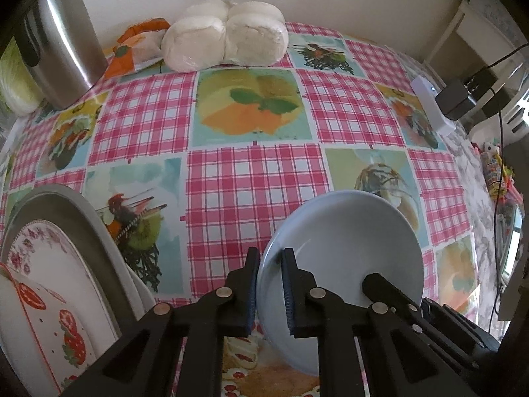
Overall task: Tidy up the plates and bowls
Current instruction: 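Lift the pale blue bowl with both tools toward the steel basin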
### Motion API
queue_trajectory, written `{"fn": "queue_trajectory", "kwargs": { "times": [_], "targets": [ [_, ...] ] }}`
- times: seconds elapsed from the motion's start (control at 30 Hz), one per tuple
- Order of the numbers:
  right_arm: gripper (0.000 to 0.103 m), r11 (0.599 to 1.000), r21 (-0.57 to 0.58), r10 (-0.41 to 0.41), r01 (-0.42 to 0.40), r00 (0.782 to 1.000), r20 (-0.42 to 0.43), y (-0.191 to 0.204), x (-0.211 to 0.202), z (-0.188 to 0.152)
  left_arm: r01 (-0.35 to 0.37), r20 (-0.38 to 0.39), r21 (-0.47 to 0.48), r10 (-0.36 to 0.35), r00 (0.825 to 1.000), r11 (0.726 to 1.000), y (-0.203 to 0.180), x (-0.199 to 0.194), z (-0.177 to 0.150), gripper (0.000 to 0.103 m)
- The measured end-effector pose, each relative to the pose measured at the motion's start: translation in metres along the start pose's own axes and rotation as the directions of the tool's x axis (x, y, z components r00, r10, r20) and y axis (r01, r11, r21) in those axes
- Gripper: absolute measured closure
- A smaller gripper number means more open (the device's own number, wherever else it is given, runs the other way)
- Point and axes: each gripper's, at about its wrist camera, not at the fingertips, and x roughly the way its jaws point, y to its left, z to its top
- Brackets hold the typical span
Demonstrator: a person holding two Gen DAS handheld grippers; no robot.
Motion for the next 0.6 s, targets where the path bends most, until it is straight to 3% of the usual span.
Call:
{"fn": "queue_trajectory", "kwargs": {
  "times": [0.2, 0.6],
  "targets": [
    [0.090, 0.999, 0.019, 0.030, -0.030, 1.000, 0.007, -0.002, -0.016, -0.004, 0.018, 0.001, -0.021, -0.018, 1.000, 1.000, 0.003, -0.012, 0.000, 0.088],
    [0.089, 0.997, -0.055, 0.062, -0.056, 0.991, 0.118, 0.043, -0.086, -0.004, 0.054, 0.182, -0.048, -0.044, 0.982, 0.997, 0.014, -0.102, 0.001, 0.088]
  ]
}}
